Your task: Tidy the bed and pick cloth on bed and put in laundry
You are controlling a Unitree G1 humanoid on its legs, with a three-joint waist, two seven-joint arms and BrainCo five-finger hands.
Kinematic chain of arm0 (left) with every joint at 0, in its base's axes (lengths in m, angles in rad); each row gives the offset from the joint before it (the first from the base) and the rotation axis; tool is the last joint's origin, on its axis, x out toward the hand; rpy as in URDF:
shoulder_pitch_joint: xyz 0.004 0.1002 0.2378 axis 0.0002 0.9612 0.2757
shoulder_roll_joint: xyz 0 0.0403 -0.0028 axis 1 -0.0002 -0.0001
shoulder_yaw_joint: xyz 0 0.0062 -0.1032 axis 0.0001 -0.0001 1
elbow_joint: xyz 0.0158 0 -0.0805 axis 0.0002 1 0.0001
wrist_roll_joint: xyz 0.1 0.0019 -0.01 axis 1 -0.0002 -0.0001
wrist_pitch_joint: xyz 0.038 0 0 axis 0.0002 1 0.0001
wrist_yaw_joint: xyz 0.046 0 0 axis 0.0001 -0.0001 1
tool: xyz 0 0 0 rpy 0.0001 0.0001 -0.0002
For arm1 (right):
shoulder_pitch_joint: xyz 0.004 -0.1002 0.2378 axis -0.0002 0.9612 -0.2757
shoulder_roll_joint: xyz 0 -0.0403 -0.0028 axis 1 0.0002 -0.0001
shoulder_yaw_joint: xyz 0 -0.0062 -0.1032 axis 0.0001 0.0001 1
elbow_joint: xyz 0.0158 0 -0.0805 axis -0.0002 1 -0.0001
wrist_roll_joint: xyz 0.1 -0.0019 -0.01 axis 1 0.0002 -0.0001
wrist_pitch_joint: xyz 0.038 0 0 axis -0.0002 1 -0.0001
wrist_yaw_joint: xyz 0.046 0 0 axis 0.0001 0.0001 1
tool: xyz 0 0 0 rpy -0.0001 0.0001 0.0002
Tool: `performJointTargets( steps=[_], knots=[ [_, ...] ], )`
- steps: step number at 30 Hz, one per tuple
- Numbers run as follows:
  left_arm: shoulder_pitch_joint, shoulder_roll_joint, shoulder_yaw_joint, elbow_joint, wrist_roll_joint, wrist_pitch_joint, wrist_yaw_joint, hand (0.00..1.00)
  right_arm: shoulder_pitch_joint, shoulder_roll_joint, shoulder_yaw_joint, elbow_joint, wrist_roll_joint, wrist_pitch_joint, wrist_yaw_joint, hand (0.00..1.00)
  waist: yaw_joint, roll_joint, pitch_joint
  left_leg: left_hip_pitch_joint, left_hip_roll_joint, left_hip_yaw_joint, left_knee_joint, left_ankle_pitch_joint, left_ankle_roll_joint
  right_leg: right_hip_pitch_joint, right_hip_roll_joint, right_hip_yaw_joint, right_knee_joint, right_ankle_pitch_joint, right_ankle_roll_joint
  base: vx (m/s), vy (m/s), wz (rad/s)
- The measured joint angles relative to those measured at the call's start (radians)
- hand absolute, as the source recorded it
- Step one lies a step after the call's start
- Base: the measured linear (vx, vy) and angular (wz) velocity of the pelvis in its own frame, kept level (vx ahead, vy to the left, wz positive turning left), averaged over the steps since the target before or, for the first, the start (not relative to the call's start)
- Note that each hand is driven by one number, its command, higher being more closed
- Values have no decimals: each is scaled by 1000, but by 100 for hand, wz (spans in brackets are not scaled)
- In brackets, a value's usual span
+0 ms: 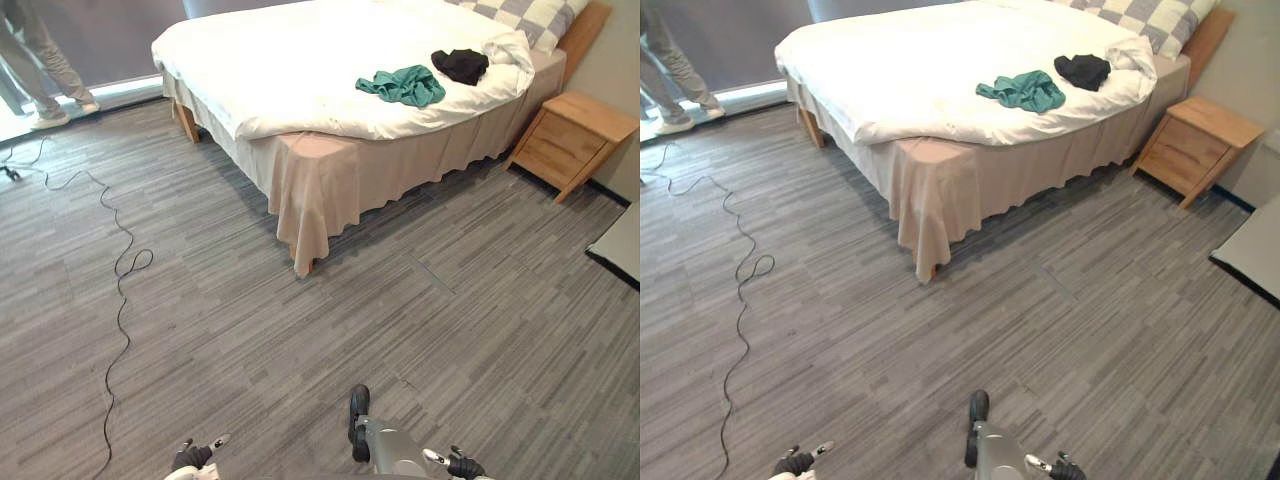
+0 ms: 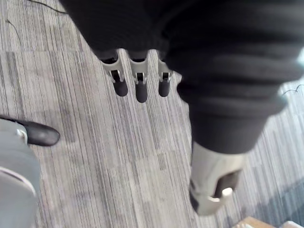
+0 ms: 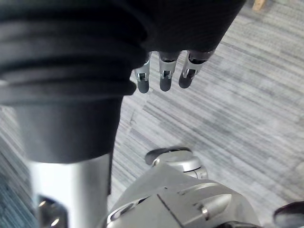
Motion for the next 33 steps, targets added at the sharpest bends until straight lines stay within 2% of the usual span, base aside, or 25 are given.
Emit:
performJointTargets(
  steps=[1,2,4,5,7,9,10,12,13,14,15,16,17,18,19,20,22,23,24,25,26,29,31,32,33],
  knots=[
    [-2,-12,-3,-8,0,-2,-4,0,6,2,-1,5,-3,-2,-2,0,-3,13,-1,-101,52,-14,211,111,-35,67,30,-17,-48,-27,-11,400,-225,26],
    [1,-16,-3,-10,0,-3,-7,0,5,2,0,10,-7,-3,-5,0,-2,19,2,-163,86,-15,338,126,-54,126,54,-23,-91,-32,-8,512,-258,31],
    [15,-15,-8,-13,1,-4,-13,0,-2,6,15,18,-32,-14,-11,0,0,8,9,-255,97,9,466,103,-78,244,80,-29,-179,-41,-13,492,-241,20],
    [21,-17,-34,-13,0,-14,-19,0,-15,6,15,34,-33,-36,-18,0,7,-10,18,-320,72,52,463,64,-62,331,88,-30,-248,-41,-14,526,-262,13],
    [26,-23,-40,-27,-2,-39,-23,0,-33,-2,21,37,-31,-50,-30,0,22,-6,20,-404,38,126,364,33,-54,401,99,-30,-314,-41,-13,447,-189,1],
    [36,-32,-34,-37,-3,-53,-20,0,-64,-9,40,22,-14,-59,-38,0,34,-4,21,-468,-21,248,34,55,-35,460,105,-18,-352,-49,-12,388,-82,-22],
    [39,-34,-29,-37,-3,-56,-20,0,-68,-9,50,9,0,-60,-38,0,40,-4,22,-475,-35,269,-65,80,-34,471,107,-8,-356,-58,-10,414,-32,-48],
    [64,-43,-17,-36,-2,-61,-15,0,-72,-8,85,-10,13,-77,-30,0,73,1,24,-490,-52,272,-334,182,-47,522,123,53,-338,-124,-9,430,47,-67],
    [74,-48,-9,-36,-2,-61,-14,0,-76,-9,102,-12,14,-77,-29,0,77,1,25,-493,-50,270,-364,198,-46,537,126,64,-328,-145,-6,459,125,-55],
    [100,-63,17,-36,-3,-60,-10,0,-65,-10,125,-16,21,-76,-27,0,77,5,21,-508,-48,265,-410,230,-39,568,132,87,-288,-213,11,402,132,-32],
    [109,-68,22,-37,-7,-59,-9,0,-62,-10,130,-16,22,-75,-26,0,77,8,18,-512,-46,266,-421,241,-35,580,134,96,-269,-241,18,557,208,-37],
    [115,-63,20,-33,-20,-52,-7,0,-61,-8,126,-7,21,-69,-26,0,79,-1,10,-522,-53,255,-408,334,4,603,121,117,-241,-294,35,626,255,-33],
    [126,-33,16,-31,-35,-38,-8,0,-57,4,127,19,12,-61,-22,0,82,-44,-27,-521,-107,264,-384,393,43,611,69,128,-210,-324,80,680,243,-29],
    [129,-28,9,-22,-38,-34,-4,0,-59,0,126,37,6,-58,-20,0,81,-66,-41,-511,-131,262,-385,421,71,579,40,142,-133,-323,85,704,221,-4],
    [108,-6,1,6,-24,-33,-3,0,-82,2,114,77,-3,-50,-19,0,73,-86,-37,-469,-173,260,-407,401,112,503,-18,145,75,-301,154,701,186,13],
    [99,14,-43,17,16,-40,-3,0,-92,3,94,113,-30,-47,-19,0,68,-84,-33,-412,-191,254,-428,371,116,405,-62,128,314,-224,168,658,203,18],
    [96,22,-76,26,29,-46,-4,0,-95,-3,91,123,-73,-48,-20,0,71,-67,-23,-301,-189,250,-444,324,95,389,-113,69,368,-245,144,565,191,-1],
    [96,27,-82,26,20,-55,-9,0,-103,-3,92,122,-87,-59,-22,0,71,-46,-14,-247,-177,249,-458,298,85,381,-128,45,345,-255,146,543,149,3],
    [87,31,-86,23,-13,-66,-19,0,-114,0,93,119,-94,-75,-24,0,66,-37,-18,-209,-166,239,-474,280,76,351,-141,20,293,-261,158,379,68,17],
    [78,36,-91,22,-28,-68,-22,0,-120,0,94,119,-99,-80,-25,0,64,-35,-19,-201,-161,230,-482,271,68,332,-146,8,254,-261,161,374,-17,41],
    [47,51,-108,21,-61,-68,-23,0,-128,-1,93,117,-98,-86,-29,0,64,-36,-21,-190,-151,194,-494,243,51,281,-147,5,134,-251,183,353,-78,67],
    [-8,50,-113,23,-101,-64,-22,0,-120,2,99,117,-70,-76,-35,0,62,-38,-22,-201,-138,101,-505,223,21,219,-139,86,-127,-127,187,295,-137,92],
    [-13,44,-109,21,-101,-60,-20,0,-105,11,103,118,-43,-50,-39,0,57,-40,-23,-200,-134,46,-502,212,-5,212,-135,162,-202,-38,185,327,-284,105],
    [-5,43,-91,13,-99,-60,-19,0,-95,17,114,119,-31,-29,-41,0,55,-66,-34,-200,-136,11,-492,200,-46,219,-135,230,-238,101,175,388,-473,98],
    [8,48,-72,10,-97,-61,-18,0,-89,34,123,119,-26,-16,-41,0,56,-93,-49,-198,-133,1,-493,196,-75,228,-146,231,-226,111,234,391,-494,90]
  ],
)
